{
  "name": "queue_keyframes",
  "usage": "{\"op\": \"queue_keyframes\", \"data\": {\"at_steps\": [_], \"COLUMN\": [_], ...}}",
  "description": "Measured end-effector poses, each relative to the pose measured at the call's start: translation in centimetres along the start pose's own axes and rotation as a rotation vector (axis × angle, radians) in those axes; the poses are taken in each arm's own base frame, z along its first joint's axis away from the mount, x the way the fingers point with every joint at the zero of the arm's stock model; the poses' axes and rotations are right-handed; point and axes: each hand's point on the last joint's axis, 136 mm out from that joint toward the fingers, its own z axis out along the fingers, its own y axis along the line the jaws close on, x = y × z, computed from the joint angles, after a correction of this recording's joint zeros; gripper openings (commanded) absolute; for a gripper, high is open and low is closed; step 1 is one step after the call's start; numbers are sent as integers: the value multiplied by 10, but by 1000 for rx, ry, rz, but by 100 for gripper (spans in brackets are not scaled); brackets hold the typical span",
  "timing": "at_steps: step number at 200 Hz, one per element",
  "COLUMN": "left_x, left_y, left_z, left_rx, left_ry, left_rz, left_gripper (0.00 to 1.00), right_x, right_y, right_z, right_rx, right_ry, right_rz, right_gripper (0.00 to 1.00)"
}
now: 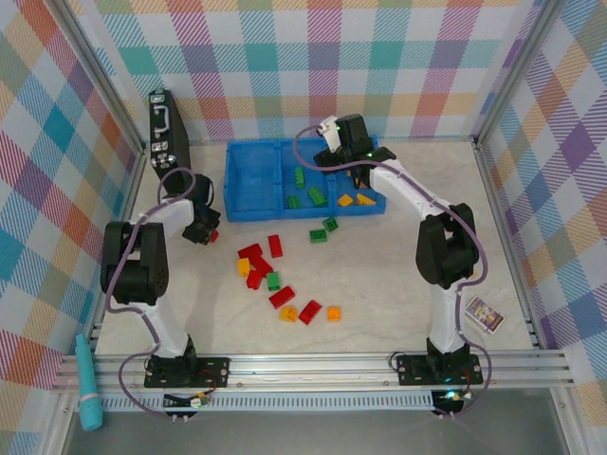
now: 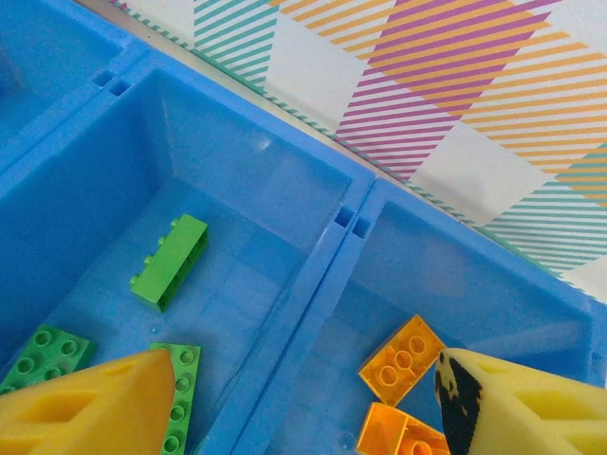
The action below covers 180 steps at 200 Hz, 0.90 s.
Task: Sort the legos into containers by color
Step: Pick up the lego from the middle-left of the table, then place the lego in the container.
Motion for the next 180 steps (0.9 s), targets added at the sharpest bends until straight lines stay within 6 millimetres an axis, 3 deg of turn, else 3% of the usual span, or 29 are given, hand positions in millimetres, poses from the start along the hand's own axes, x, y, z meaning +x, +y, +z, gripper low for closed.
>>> {"op": "queue_keyframes", "data": {"at_steps": [19, 45, 68, 89, 106, 139, 180], "left_x": [0, -7, -13, -17, -18, -13, 3], "left_y": [7, 0, -16, -36, -54, -107, -165], "left_z": [-27, -76, -117, -140, -153, -173, -165], "left_rx": [12, 96, 190, 261, 297, 378, 428], "left_ry": [-6, -49, -101, -129, -145, -183, -200], "left_rz": [22, 53, 82, 103, 135, 242, 353], "left_gripper": [27, 28, 29, 29, 29, 29, 30], "right_x": [-4, -13, -22, -30, -34, -31, -13], "right_y": [-2, -7, -11, -15, -18, -20, -14], "right_z": [-4, -15, -27, -44, -63, -103, -138], "right_rx": [9, 23, 33, 41, 43, 40, 7], "right_ry": [-8, -30, -55, -78, -93, -102, -72], "right_rz": [0, 3, 10, 35, 65, 138, 237], "right_gripper": [73, 73, 74, 74, 74, 74, 74]}}
